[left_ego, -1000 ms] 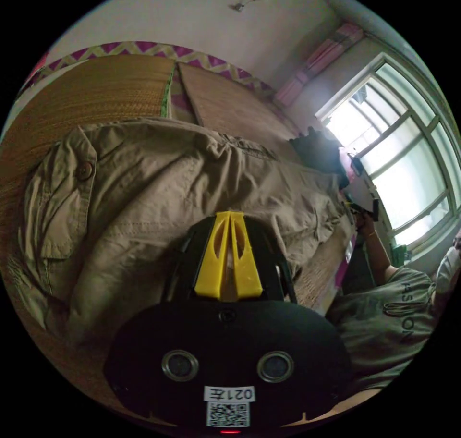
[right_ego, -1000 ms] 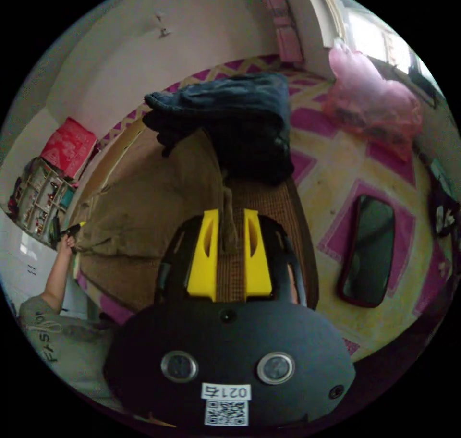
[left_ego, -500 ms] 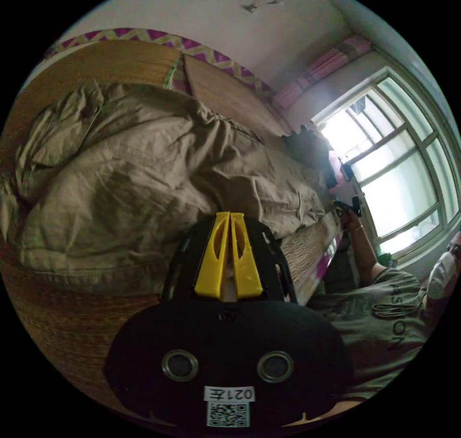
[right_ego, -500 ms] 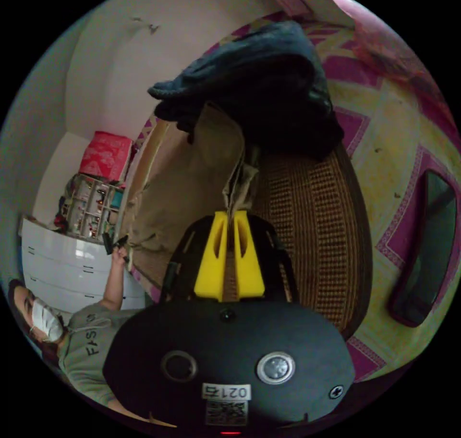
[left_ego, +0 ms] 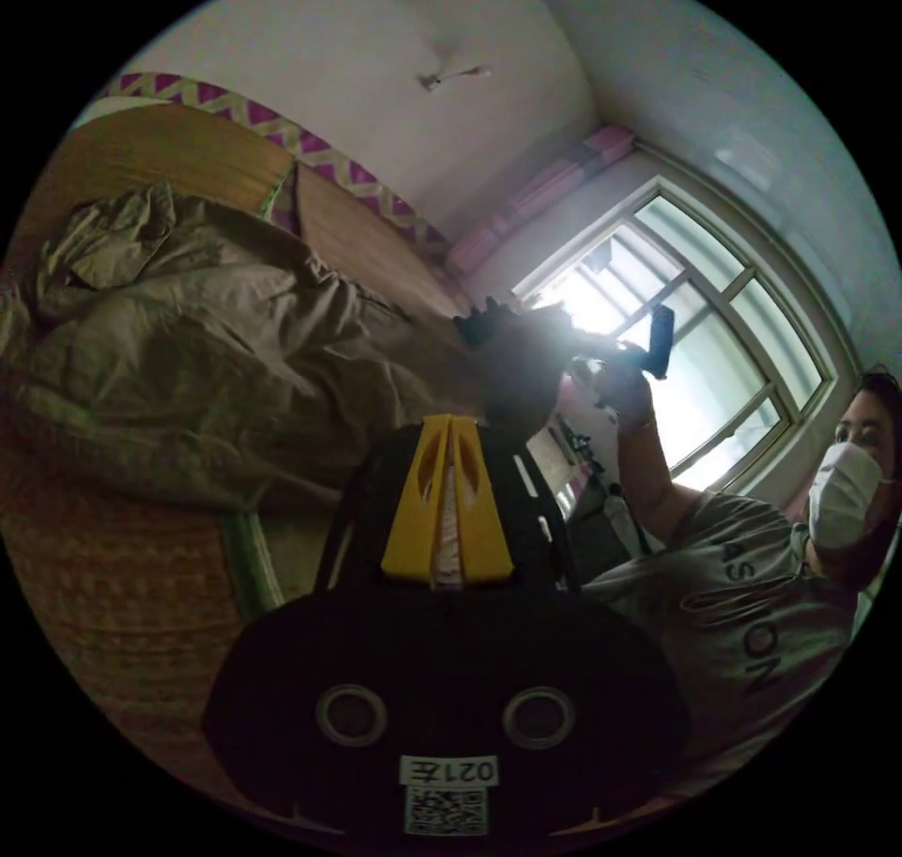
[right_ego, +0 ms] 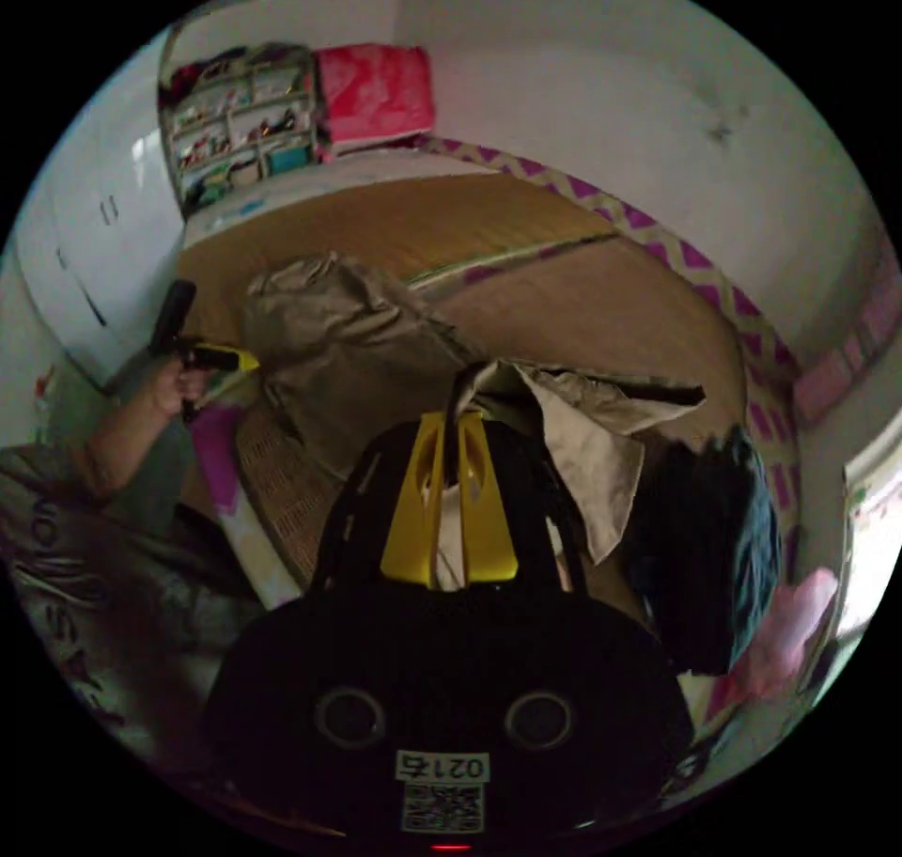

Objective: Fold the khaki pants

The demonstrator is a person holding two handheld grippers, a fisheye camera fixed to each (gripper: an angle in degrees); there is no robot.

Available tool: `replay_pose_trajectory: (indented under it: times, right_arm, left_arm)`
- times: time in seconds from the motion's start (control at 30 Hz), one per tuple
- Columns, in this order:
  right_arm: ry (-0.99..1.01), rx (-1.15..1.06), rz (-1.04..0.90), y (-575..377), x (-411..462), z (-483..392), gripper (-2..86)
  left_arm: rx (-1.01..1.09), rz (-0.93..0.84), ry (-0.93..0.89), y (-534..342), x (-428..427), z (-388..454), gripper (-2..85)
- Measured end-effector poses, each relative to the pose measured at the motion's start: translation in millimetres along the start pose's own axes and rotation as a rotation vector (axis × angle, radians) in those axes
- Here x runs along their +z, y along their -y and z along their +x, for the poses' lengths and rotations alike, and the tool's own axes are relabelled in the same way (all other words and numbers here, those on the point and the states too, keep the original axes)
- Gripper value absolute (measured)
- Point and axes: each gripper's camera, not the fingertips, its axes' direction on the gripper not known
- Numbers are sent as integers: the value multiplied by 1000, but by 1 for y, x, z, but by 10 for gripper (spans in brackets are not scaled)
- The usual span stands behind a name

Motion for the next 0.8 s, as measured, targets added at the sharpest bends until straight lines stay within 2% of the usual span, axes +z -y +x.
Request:
replay_pose_trajectory:
  times: [0.1, 0.2, 0.27, 0.37, 0.47, 0.53, 0.63, 0.73, 0.8]
  right_arm:
    - [17, -102, -111, 56, 100, -72, 4]
    - [4, -105, -243, 83, 199, -108, 7]
    - [54, -56, -255, 89, 224, -114, 10]
    - [75, -23, -164, 94, 220, -121, 24]
    - [160, -53, -244, 103, 251, -136, 67]
    - [201, -62, -230, 113, 254, -139, 88]
    - [308, -29, -70, 145, 232, -134, 106]
    - [183, -81, -34, 195, 243, -139, 103]
    - [68, -171, -95, 242, 287, -145, 98]
  left_arm:
    - [-18, -4, 0, -18, -14, 5, -10]
    - [-25, -12, 17, -35, -30, 6, -10]
    - [-40, -25, 45, -46, -43, 5, -10]
    - [-67, -21, 91, -63, -65, 2, -10]
    - [-74, 7, 81, -72, -82, 1, -10]
    - [-73, 26, 61, -76, -91, 1, -10]
    - [-76, 77, 30, -84, -106, 2, -10]
    - [-84, 108, 6, -92, -117, 4, -10]
    - [-91, 118, -4, -98, -125, 6, -10]
